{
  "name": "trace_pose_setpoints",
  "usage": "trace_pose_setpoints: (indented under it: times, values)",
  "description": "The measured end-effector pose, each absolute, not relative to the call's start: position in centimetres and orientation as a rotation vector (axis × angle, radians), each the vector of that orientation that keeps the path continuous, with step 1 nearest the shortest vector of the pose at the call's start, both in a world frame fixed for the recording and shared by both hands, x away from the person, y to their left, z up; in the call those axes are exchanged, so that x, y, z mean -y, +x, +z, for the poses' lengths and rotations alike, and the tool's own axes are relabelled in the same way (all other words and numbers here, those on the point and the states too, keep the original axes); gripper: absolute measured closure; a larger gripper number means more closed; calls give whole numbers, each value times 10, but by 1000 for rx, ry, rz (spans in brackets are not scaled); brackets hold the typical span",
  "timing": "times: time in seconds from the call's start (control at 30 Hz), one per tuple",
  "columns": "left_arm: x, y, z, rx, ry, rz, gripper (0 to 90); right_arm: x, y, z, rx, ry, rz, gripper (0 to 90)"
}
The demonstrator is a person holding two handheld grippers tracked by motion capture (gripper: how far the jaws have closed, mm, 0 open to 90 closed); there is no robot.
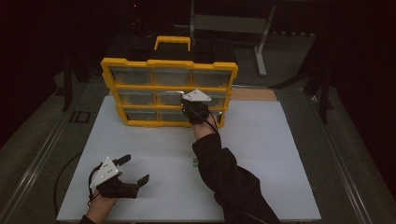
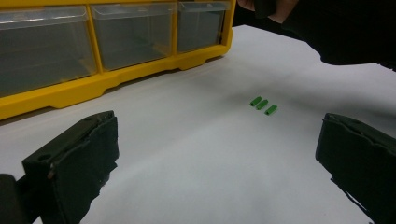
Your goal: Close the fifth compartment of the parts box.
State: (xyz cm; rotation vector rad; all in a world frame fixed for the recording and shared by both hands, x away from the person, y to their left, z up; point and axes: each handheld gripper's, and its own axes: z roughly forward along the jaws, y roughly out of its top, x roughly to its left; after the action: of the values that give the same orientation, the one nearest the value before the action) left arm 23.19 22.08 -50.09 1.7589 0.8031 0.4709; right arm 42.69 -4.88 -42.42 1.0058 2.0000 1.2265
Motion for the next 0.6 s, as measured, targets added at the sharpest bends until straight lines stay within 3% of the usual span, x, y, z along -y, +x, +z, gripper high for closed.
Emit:
trace_pose_setpoints:
  times: [0.3, 0.43, 0.5, 0.53, 0.6]
  values:
    - [-221, 232, -501, -806, 1758, 471, 0, 53, 422, -422, -2001, 1006, 1245, 884]
    - [-220, 232, -501, -804, 1762, 471, 0, 55, 419, -418, -2012, 1009, 1271, 735]
    - [-220, 232, -501, -803, 1761, 472, 0, 55, 418, -418, -2024, 1009, 1275, 707]
    - [-220, 232, -501, -803, 1761, 472, 0, 54, 416, -417, -2033, 1016, 1280, 628]
    - [-220, 232, -501, -803, 1761, 473, 0, 54, 416, -416, -2052, 1023, 1287, 558]
